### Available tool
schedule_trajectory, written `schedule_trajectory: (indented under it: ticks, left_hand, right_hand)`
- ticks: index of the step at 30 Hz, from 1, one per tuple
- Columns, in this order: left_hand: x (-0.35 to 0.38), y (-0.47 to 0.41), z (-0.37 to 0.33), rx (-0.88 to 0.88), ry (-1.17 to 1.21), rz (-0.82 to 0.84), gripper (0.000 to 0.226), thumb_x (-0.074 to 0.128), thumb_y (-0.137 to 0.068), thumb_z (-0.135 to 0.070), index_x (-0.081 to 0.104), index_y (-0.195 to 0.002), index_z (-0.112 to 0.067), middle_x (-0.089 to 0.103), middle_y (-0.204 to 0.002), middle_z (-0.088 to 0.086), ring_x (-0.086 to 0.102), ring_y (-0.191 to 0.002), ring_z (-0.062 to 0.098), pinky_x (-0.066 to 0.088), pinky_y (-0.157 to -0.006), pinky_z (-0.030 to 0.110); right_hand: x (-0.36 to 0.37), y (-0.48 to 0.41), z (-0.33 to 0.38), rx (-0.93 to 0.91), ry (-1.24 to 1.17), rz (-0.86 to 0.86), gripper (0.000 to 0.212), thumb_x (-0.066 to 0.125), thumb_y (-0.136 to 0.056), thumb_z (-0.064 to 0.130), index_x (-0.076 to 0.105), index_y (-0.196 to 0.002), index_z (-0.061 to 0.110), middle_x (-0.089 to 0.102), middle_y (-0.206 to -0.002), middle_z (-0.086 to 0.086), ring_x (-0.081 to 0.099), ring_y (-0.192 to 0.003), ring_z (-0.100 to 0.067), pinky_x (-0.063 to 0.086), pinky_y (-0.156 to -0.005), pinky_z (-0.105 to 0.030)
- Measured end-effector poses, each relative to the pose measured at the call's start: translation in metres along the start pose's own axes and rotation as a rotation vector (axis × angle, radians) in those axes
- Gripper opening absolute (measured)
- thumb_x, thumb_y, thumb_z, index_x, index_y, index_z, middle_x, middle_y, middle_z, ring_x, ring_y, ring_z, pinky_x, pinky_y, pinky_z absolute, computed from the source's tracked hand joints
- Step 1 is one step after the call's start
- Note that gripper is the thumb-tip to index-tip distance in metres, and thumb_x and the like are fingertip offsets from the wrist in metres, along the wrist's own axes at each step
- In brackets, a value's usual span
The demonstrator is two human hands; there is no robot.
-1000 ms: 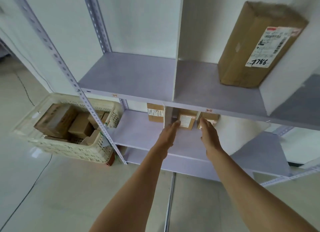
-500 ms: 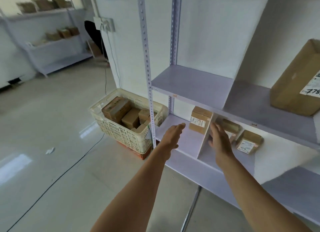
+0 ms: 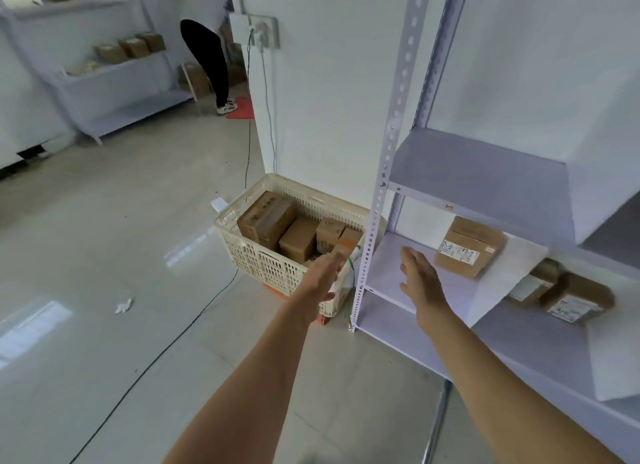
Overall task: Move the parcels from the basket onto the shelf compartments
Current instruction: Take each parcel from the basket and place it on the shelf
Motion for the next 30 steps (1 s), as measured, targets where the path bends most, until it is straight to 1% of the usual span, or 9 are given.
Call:
schedule_trajectory:
  ticks: [3, 7, 11, 14, 16, 18, 21, 25, 30]
  left_hand:
    - [-0.048, -0.023, -0.001, -0.011, -0.003, -0.021, 0.037, 0.052, -0.108, -0.048, 0.057, -0.13, -0.019, 0.059, -0.14, 0.005, 0.054, -0.129, 0.024, 0.047, -0.11, 0.05]
    - [-0.091, -0.057, -0.002, -0.046, -0.001, -0.03, 0.046, 0.053, -0.107, -0.048, 0.061, -0.137, -0.013, 0.059, -0.141, 0.005, 0.054, -0.132, 0.026, 0.048, -0.108, 0.049]
    - [-0.12, -0.098, -0.006, -0.069, -0.007, -0.025, 0.051, 0.054, -0.107, -0.048, 0.058, -0.144, -0.013, 0.059, -0.144, 0.005, 0.054, -0.134, 0.026, 0.049, -0.106, 0.047]
    - [-0.137, -0.136, -0.011, -0.081, -0.017, -0.003, 0.054, 0.052, -0.108, -0.048, 0.053, -0.149, -0.013, 0.058, -0.146, 0.005, 0.052, -0.137, 0.026, 0.048, -0.108, 0.048]
    - [-0.148, -0.168, -0.017, -0.088, -0.037, 0.005, 0.053, 0.052, -0.108, -0.05, 0.056, -0.145, -0.013, 0.058, -0.144, 0.006, 0.054, -0.135, 0.026, 0.049, -0.107, 0.048]
    - [-0.159, -0.203, -0.024, -0.1, -0.068, 0.011, 0.044, 0.052, -0.107, -0.051, 0.062, -0.131, -0.016, 0.059, -0.141, 0.007, 0.055, -0.13, 0.025, 0.05, -0.107, 0.049]
    - [-0.172, -0.258, -0.036, -0.158, -0.082, 0.01, 0.033, 0.052, -0.108, -0.049, 0.063, -0.115, -0.019, 0.061, -0.136, 0.008, 0.057, -0.124, 0.024, 0.05, -0.105, 0.049]
    - [-0.18, -0.32, -0.047, -0.196, -0.095, 0.052, 0.048, 0.05, -0.109, -0.048, 0.057, -0.138, -0.01, 0.06, -0.137, 0.007, 0.056, -0.126, 0.024, 0.048, -0.099, 0.045]
    - [-0.187, -0.39, -0.048, -0.251, -0.123, 0.114, 0.044, 0.048, -0.11, -0.048, 0.055, -0.139, -0.015, 0.059, -0.136, 0.003, 0.055, -0.124, 0.021, 0.048, -0.102, 0.046]
  right_hand:
    - [0.047, -0.009, 0.009, 0.017, 0.01, 0.008, 0.019, 0.041, -0.112, 0.037, 0.05, -0.128, 0.031, 0.052, -0.13, -0.001, 0.05, -0.125, -0.02, 0.04, -0.118, -0.049]
    - [0.095, -0.031, 0.013, 0.046, 0.026, 0.012, 0.02, 0.041, -0.112, 0.039, 0.052, -0.125, 0.029, 0.055, -0.13, 0.0, 0.051, -0.124, -0.019, 0.041, -0.118, -0.048]
    - [0.133, -0.067, 0.007, 0.078, 0.03, 0.057, 0.045, 0.043, -0.109, 0.05, 0.056, -0.142, 0.022, 0.057, -0.145, -0.003, 0.051, -0.135, -0.021, 0.039, -0.119, -0.05]
    - [0.159, -0.105, 0.002, 0.109, 0.052, 0.057, 0.069, 0.042, -0.092, 0.065, 0.054, -0.147, 0.024, 0.055, -0.151, -0.003, 0.05, -0.14, -0.022, 0.037, -0.121, -0.055]
    - [0.176, -0.135, 0.001, 0.125, 0.048, 0.051, 0.077, 0.04, -0.088, 0.066, 0.051, -0.151, 0.024, 0.051, -0.156, -0.001, 0.045, -0.146, -0.022, 0.034, -0.123, -0.054]
    - [0.191, -0.167, 0.0, 0.135, 0.053, 0.048, 0.081, 0.038, -0.087, 0.067, 0.047, -0.154, 0.023, 0.048, -0.159, -0.002, 0.043, -0.148, -0.022, 0.033, -0.124, -0.054]
    - [0.212, -0.219, -0.003, 0.168, 0.064, 0.03, 0.078, 0.037, -0.092, 0.067, 0.046, -0.155, 0.021, 0.048, -0.159, -0.005, 0.042, -0.149, -0.023, 0.032, -0.124, -0.055]
    - [0.232, -0.275, -0.014, 0.231, 0.047, -0.006, 0.057, 0.036, -0.11, 0.052, 0.043, -0.158, 0.02, 0.043, -0.163, -0.004, 0.042, -0.149, -0.024, 0.034, -0.123, -0.054]
    - [0.252, -0.334, -0.029, 0.327, 0.022, -0.062, 0.057, 0.037, -0.111, 0.051, 0.041, -0.159, 0.02, 0.042, -0.164, -0.002, 0.042, -0.149, -0.023, 0.034, -0.123, -0.054]
Point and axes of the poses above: each hand's wrist, its own y-axis away from the middle knuckle, its own x-axis out of the palm, z = x × y, the point moved 1 cm from there along -y, towards the middle knuckle
